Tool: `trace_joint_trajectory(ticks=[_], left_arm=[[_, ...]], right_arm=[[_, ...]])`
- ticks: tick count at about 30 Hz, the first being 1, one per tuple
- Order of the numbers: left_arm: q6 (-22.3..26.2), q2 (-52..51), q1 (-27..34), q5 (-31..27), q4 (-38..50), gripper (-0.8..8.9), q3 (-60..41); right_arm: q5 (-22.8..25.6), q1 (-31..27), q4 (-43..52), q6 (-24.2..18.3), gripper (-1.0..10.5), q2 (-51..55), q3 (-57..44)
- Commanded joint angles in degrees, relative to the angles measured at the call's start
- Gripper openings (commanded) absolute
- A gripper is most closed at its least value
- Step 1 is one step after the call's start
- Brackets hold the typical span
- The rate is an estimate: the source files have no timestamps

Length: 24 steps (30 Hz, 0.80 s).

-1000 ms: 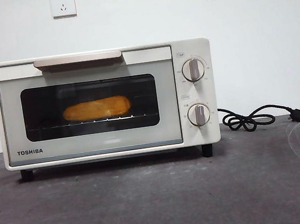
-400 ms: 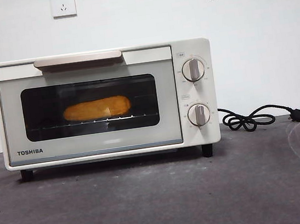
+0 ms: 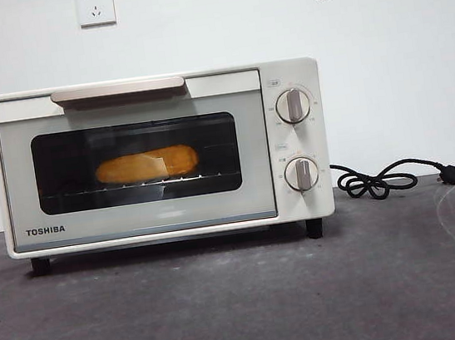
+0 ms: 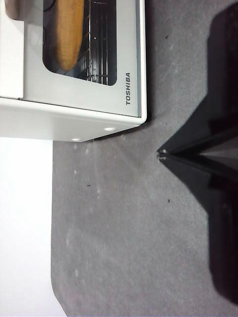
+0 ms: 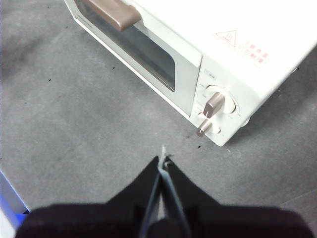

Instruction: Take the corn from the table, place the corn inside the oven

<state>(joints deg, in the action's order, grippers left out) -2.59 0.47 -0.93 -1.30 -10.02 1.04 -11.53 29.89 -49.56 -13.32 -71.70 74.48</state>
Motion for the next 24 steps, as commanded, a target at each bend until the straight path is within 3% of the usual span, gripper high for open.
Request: trace_joint_trajectory(ticks=[1, 17, 21, 24], left_arm=[[0.7, -0.1, -0.2, 0.2, 0.5, -0.03, -0.5], [0.7, -0.1, -0.2, 0.2, 0.5, -0.03, -0.5], [0.7, -0.1, -0.2, 0.2, 0.5, -0.03, -0.5], [0.7, -0.1, -0.2, 0.2, 0.5, -0.03, -0.5]], right_arm=[[0.0, 0.0, 0.3, -0.2, 0.0, 0.0, 0.1], [0.1, 0.0, 0.3, -0.3, 0.0, 0.0, 0.1], [2.6, -0.5, 0.3, -0.2, 0.0, 0.0, 0.1], [5.3, -2.3, 0.4, -2.7, 0.0, 0.4, 0.0]])
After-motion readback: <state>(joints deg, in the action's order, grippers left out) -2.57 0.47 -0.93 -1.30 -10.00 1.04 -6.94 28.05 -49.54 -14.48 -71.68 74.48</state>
